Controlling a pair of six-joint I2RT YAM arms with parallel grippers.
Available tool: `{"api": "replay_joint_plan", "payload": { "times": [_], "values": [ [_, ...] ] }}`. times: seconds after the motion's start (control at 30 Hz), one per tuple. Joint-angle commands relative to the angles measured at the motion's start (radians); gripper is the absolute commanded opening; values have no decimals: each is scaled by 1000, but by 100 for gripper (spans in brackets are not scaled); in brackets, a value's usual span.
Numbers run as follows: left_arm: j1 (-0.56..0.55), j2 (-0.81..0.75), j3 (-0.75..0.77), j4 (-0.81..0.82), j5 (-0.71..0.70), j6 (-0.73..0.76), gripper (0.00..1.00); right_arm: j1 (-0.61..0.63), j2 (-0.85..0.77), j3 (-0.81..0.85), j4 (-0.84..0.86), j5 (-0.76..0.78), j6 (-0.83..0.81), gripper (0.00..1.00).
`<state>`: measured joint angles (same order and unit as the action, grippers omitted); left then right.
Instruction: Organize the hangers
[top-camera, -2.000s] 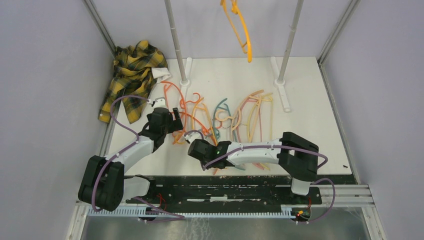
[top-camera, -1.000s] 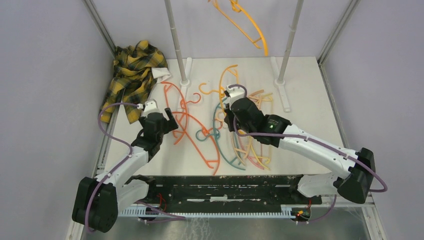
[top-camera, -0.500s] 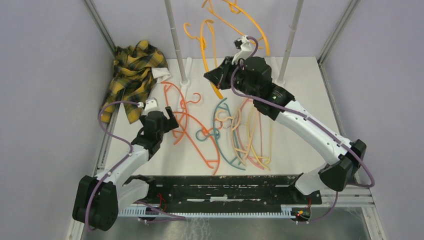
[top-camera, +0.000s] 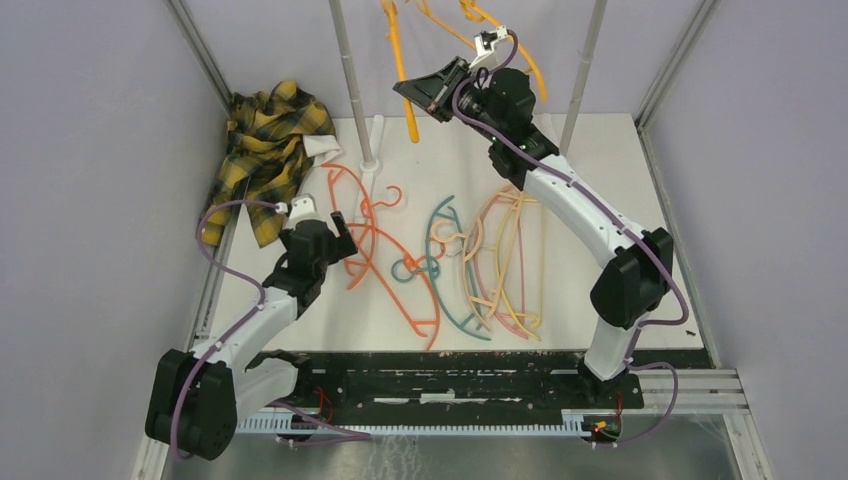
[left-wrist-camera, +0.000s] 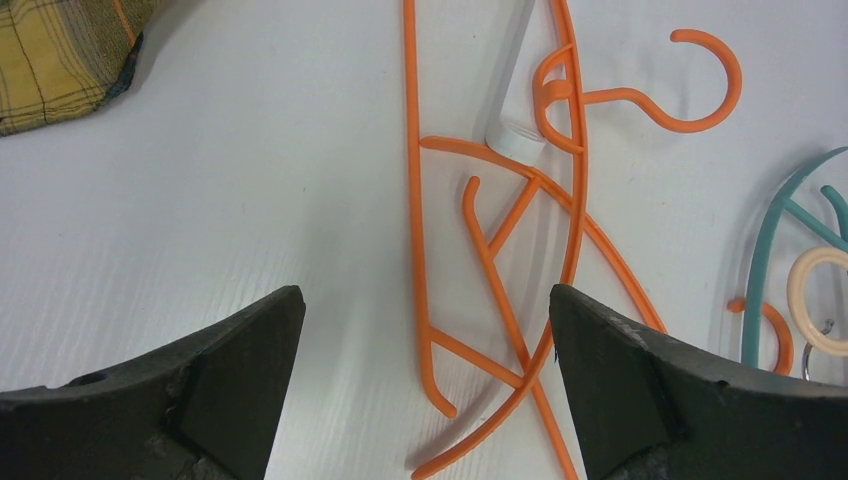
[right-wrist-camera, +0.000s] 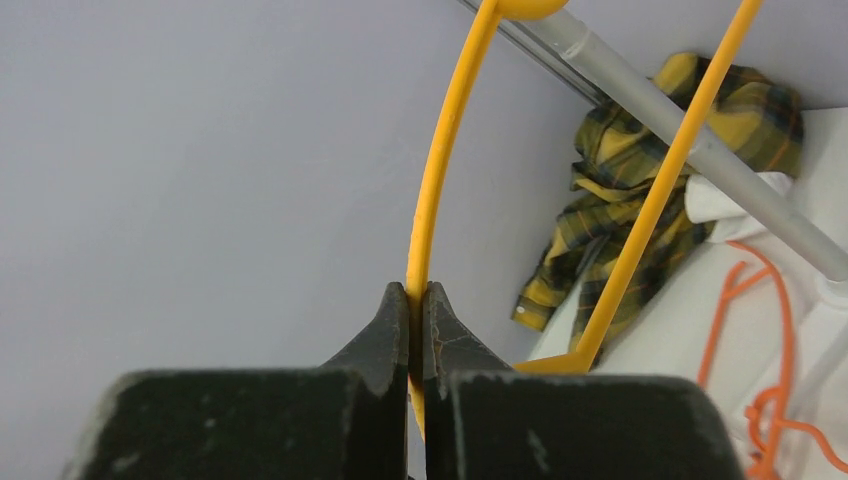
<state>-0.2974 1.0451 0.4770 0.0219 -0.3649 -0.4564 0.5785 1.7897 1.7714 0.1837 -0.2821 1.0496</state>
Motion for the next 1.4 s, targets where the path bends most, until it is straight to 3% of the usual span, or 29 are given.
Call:
{"api": "replay_joint_plan", "payload": {
  "times": [0.0,0.37,0.63,1.13,1.2,1.37],
  "values": [
    [4,10,42,13,-14,-24,99,-11,6,74,186,-69,107,1],
    [4,43,48,26,-12,-23,99,-67,-82,-2,202,-32,86,1],
    [4,44,46,27,-15,-21,99,-124,-22,17,273,-26,191,1],
    [4,57,40,30,-26,-12,99,-197,-39,-136,277,20,297,1],
    [4,61,42,30,-28,-9,99,-203,-46,-151,292,6,299,11],
    [4,67,43,32,-28,-6,99,-208,-131,-231,274,19,218,54]
  ]
}}
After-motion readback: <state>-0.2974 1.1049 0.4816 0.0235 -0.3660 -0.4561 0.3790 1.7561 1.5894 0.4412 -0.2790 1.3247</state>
